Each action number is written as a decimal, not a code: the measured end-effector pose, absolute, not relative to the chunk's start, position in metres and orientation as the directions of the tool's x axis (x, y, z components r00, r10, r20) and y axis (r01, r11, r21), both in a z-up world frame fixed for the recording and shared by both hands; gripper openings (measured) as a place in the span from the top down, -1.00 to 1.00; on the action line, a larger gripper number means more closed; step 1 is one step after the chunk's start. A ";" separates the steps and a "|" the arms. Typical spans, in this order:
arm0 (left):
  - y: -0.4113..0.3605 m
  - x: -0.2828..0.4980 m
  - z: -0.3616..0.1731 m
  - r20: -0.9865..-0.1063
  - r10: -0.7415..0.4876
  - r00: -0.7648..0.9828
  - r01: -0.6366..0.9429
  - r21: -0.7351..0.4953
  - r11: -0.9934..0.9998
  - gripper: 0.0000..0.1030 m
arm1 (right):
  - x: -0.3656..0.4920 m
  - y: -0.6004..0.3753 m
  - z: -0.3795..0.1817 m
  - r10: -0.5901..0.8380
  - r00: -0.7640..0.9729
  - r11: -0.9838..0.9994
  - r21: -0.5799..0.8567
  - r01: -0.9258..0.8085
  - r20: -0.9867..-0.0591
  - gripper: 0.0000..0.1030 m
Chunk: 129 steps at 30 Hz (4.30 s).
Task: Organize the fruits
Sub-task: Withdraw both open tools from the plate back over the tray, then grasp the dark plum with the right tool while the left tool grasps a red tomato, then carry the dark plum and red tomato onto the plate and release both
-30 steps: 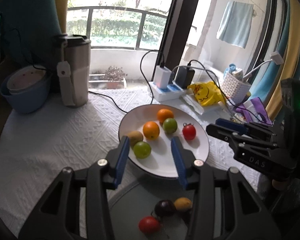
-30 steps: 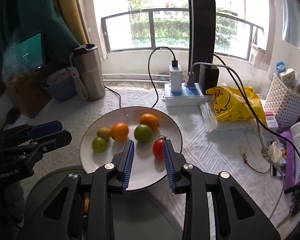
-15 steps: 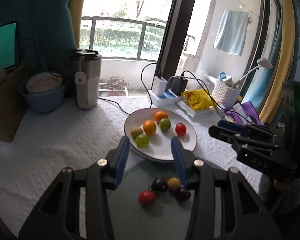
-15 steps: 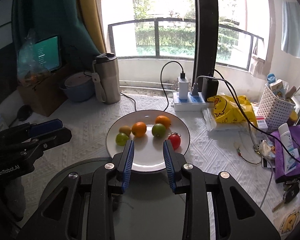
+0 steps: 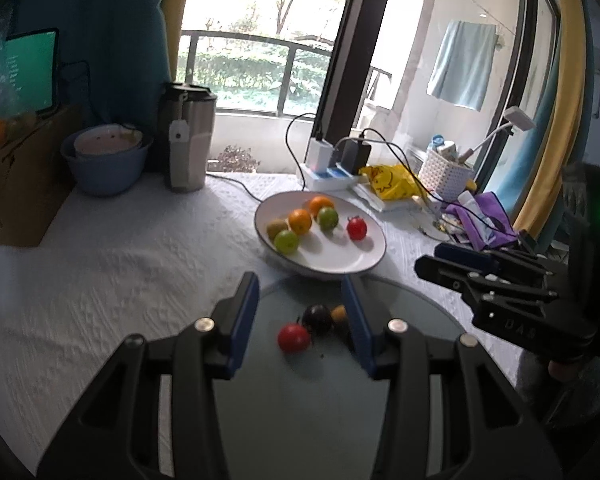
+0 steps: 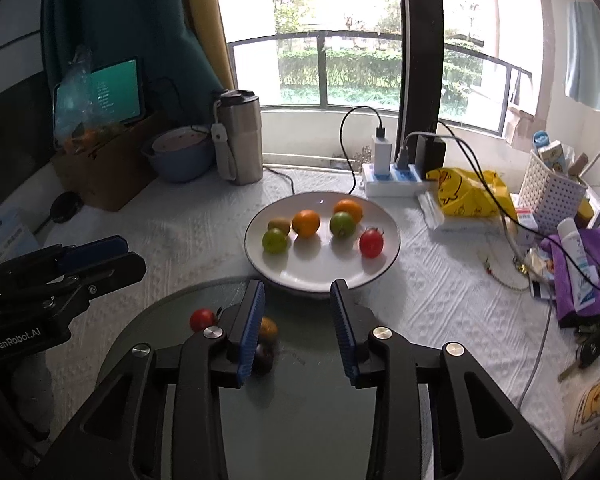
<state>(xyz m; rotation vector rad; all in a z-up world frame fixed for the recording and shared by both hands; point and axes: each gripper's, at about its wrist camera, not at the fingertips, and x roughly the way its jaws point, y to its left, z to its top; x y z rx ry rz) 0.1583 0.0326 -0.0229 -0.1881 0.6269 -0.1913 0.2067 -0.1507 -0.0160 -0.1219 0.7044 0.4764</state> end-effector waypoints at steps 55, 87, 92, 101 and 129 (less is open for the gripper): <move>0.011 0.210 -0.102 -0.734 -0.251 0.631 0.148 -0.204 0.968 0.43 | 0.221 -0.150 -0.090 0.414 0.508 0.862 0.146 -0.486 -0.755 0.48; -0.006 0.236 -0.039 -0.656 -0.259 0.709 0.194 -0.173 0.966 0.43 | 0.250 -0.176 -0.045 0.418 0.592 0.874 0.126 -0.470 -0.689 0.48; -0.010 0.250 -0.045 -0.665 -0.267 0.697 0.202 -0.176 0.964 0.43 | 0.264 -0.177 -0.047 0.417 0.589 0.875 0.129 -0.467 -0.692 0.48; -0.016 0.279 -0.062 -0.684 -0.273 0.676 0.211 -0.175 0.962 0.43 | 0.288 -0.172 -0.056 0.417 0.571 0.874 0.138 -0.467 -0.707 0.48; 0.004 0.283 -0.071 -0.687 -0.274 0.673 0.157 -0.229 0.961 0.41 | 0.307 -0.145 -0.070 0.391 0.545 0.873 0.112 -0.474 -0.741 0.47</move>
